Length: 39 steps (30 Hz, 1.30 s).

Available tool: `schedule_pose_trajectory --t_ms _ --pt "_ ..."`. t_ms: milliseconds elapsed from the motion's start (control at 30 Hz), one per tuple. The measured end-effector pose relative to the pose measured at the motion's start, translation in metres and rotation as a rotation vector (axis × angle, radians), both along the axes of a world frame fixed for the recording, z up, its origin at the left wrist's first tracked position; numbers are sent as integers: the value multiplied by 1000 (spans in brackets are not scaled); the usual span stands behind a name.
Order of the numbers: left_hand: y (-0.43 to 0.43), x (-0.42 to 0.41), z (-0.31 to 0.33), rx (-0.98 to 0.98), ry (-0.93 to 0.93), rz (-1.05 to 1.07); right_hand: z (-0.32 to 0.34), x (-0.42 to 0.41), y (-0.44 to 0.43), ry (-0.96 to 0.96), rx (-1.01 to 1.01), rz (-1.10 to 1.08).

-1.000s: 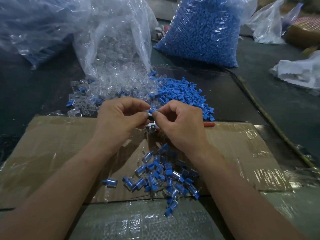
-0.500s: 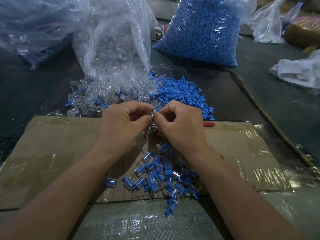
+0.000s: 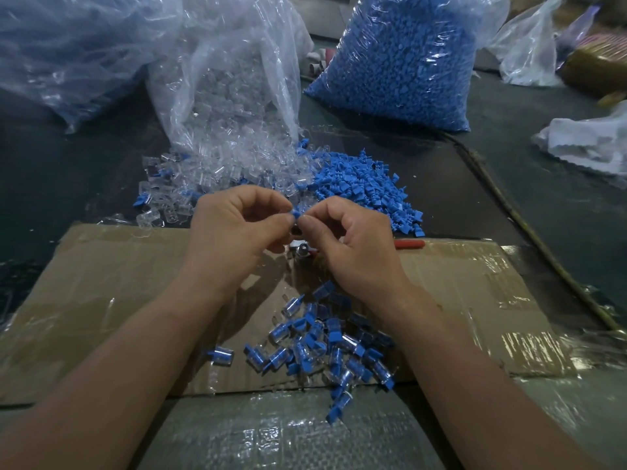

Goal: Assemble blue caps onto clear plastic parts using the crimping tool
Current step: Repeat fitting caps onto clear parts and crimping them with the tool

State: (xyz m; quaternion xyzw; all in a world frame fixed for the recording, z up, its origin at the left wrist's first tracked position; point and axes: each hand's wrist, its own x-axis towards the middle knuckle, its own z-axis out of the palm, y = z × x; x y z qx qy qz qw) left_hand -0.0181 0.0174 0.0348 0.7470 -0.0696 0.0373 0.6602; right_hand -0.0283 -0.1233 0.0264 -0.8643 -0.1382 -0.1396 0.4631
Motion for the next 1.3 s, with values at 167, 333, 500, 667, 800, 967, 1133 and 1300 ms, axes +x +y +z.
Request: schedule_pose_trajectory --t_ms 167,333,500,667,800,967,1133,1300 --pt "3 4 1 -225 179 -57 0 2 -3 -44 13 42" --pt "3 5 2 -309 267 -123 -1 2 -3 -61 90 116" --pt "5 5 2 -315 313 -152 -2 3 -5 -109 114 107" --pt "7 7 4 -382 352 -197 -2 3 -5 -131 159 83" --pt "8 7 5 -366 360 -204 -3 4 -5 -154 146 76" --pt "7 6 7 -361 367 -201 -4 4 -6 -146 139 65" --pt "7 6 7 -354 376 -209 -4 4 -7 -133 128 65" --pt "6 5 8 -325 378 -210 -5 5 -6 -154 134 78"
